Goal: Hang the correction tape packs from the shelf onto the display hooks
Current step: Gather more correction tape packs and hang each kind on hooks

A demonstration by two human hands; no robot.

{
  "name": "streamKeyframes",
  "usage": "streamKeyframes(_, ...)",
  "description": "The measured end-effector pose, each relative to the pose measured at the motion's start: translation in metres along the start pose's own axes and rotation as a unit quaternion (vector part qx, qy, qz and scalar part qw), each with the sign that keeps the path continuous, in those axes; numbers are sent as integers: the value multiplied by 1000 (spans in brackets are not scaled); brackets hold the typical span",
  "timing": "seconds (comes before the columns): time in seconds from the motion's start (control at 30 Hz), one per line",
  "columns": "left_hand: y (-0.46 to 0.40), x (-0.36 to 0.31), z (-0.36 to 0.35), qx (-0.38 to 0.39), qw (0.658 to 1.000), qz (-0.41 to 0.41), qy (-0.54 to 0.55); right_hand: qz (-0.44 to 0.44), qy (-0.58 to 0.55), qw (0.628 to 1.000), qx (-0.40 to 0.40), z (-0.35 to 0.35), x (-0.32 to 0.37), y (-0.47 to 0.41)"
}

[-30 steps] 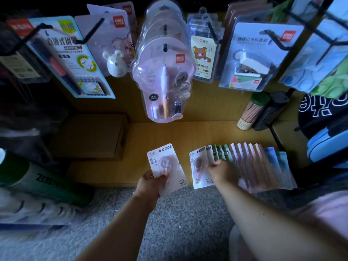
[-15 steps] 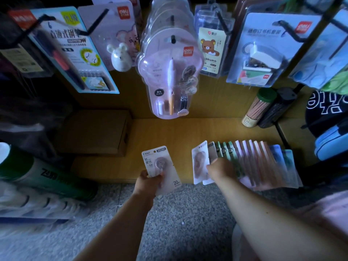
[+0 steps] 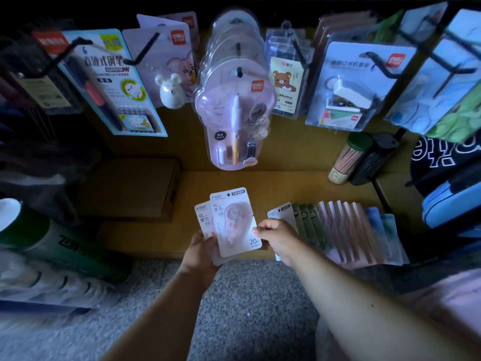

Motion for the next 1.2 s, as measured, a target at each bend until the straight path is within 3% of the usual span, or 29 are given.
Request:
streamKeyframes(0.4,6,3,-14,52,999,5,-4,35,31,999,-17,4,-2,-3)
streamKeyframes(0.5,2,5,-14,43,999,8,6,49,101,982,-151,28,-4,-11)
streamKeyframes(0.57,0,7,-12,43,999,14,7,23,165,950,-264,51,-11,-15)
streamKeyframes(0.63,0,9,-11,48,999,18,4,-7,222,922,-318,69,-23,-17)
streamKeyframes(0.93,-9,18,-7,26,999,33,-11,-67,379,889,-248,73,-49,-28)
streamKeyframes(1.2,-9,15,-1,-14,999,14,-32,-17,289,924,-249,64,-32,-32)
Point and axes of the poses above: each hand's wrist, its own y-axis away from the middle knuckle, its own z-axis out of the back of the hand, x = y × z, the point moved 3 cm from there along -y, towards the middle knuckle, and after that the axes turned 7 degrees about -x, right-handed, at the moved point
